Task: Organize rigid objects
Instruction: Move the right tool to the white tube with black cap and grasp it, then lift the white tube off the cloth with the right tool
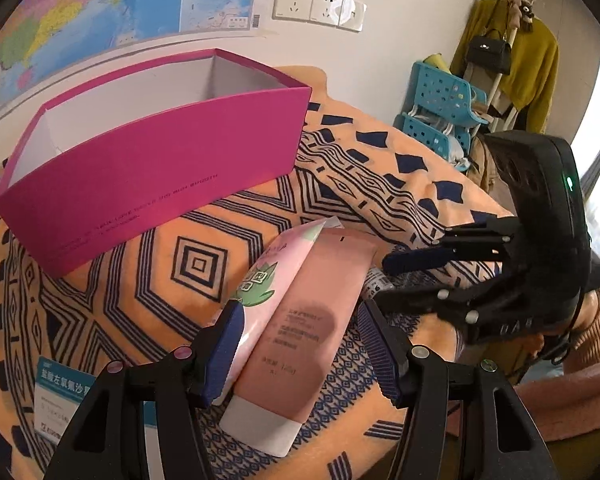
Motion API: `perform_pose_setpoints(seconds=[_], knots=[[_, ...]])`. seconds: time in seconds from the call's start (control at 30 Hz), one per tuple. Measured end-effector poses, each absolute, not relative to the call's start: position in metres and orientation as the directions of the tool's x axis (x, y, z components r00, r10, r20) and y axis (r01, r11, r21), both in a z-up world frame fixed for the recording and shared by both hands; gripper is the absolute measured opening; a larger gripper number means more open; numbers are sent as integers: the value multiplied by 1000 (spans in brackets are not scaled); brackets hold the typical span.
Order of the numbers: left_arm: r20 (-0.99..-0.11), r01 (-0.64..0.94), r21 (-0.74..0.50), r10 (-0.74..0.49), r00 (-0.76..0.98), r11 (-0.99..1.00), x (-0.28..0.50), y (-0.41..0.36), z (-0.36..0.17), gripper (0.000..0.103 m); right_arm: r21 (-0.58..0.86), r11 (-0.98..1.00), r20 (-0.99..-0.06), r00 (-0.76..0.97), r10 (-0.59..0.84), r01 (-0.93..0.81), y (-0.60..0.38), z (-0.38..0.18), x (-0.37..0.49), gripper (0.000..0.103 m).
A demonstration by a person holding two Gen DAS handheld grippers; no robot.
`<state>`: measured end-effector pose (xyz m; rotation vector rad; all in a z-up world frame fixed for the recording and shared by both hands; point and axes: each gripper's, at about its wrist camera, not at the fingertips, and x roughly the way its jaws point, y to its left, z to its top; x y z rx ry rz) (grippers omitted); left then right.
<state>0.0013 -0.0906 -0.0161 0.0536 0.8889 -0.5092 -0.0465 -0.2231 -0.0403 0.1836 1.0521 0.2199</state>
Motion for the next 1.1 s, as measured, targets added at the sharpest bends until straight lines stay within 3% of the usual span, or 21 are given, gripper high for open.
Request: perform_pose_setpoints(seconds=[0.17,0.27,0.5,0.87,1.1], knots=[[-761,420,-159,-382,524,893,7,-87,-21,60,129,987,-860,485,159,-96,-215,-48,-46,45],[-759,418,-158,-381,529,895,8,-85,-22,60,100,993,-862,494,118,-63,-228,-47,-45,27],[-767,435,-157,-387,512,887,16,-88,-24,61,114,993,-847,523,98,-1,-269,-47,-32,28],[-774,396,-235,-417,476,888,38,-79,-32,61,147,986,-828,536,165,-77,-262,-38,8,27],[-765,381,-268,-436,474,885,48,-75,-32,61,300,953,-790,569,228,34,-268,-22,14,29]])
